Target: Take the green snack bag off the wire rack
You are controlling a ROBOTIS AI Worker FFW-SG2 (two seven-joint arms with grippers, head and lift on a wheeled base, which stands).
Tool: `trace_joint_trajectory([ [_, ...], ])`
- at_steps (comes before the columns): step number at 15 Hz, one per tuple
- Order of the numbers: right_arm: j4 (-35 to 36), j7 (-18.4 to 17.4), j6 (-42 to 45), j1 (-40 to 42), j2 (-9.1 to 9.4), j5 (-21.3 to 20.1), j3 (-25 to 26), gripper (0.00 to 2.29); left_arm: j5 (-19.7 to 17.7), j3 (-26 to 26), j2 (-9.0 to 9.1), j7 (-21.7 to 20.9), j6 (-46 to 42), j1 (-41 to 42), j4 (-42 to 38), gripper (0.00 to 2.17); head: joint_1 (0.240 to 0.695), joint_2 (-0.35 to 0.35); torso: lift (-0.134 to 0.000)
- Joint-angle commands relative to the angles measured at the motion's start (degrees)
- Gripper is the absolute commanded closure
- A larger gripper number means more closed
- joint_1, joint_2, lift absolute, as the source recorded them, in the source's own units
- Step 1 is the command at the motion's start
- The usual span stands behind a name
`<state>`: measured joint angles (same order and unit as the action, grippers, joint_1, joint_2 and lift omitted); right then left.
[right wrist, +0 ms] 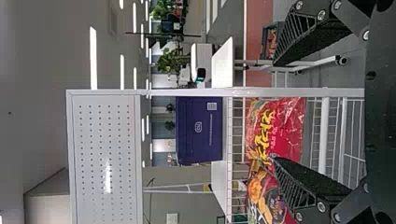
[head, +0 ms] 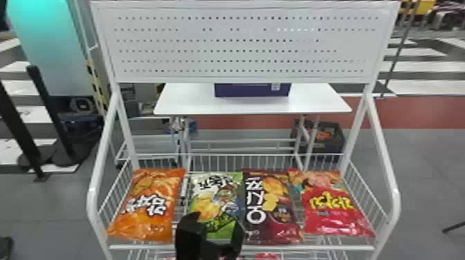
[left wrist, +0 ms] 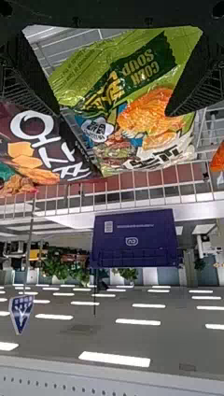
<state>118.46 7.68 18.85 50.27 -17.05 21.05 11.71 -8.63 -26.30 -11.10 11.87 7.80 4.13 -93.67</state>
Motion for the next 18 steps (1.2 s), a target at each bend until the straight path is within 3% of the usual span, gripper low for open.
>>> trace_joint_trajectory([
  [1,0.11,0.05,0.00,0.18,-0.09,0.05,0.33,0.17,0.11,-0.60,0.47,0.00,1.83,-2.81,2.79,0.05,0.499,0.000,0.000],
  [3,0.11,0.05,0.00,0.36,-0.09,0.13,0.59,0.17,0.11,-0.51,0.55,-0.18,2.18,-3.60,3.75,0.05,0.499,0.000,0.000],
  [6,0.11,0.05,0.00,0.36,-0.09,0.22,0.68,0.17,0.11,-0.24,0.73,-0.36,2.71,-4.21,4.81,0.25,0.499,0.000,0.000],
  [9,0.11,-0.03,0.00,0.36,-0.09,0.13,0.59,0.17,-0.25,0.28,0.55,-0.44,5.17,-4.04,4.72,0.89,0.499,0.000,0.000],
  [12,0.11,-0.03,0.00,0.27,-0.09,0.31,0.68,0.17,-0.16,0.20,0.20,0.26,5.00,-3.16,3.58,1.78,0.499,0.000,0.000],
  [18,0.20,-0.03,0.00,0.18,-0.09,0.40,0.59,0.17,-0.33,1.25,-0.24,0.26,5.00,-0.26,-2.57,1.80,0.499,0.000,0.000],
])
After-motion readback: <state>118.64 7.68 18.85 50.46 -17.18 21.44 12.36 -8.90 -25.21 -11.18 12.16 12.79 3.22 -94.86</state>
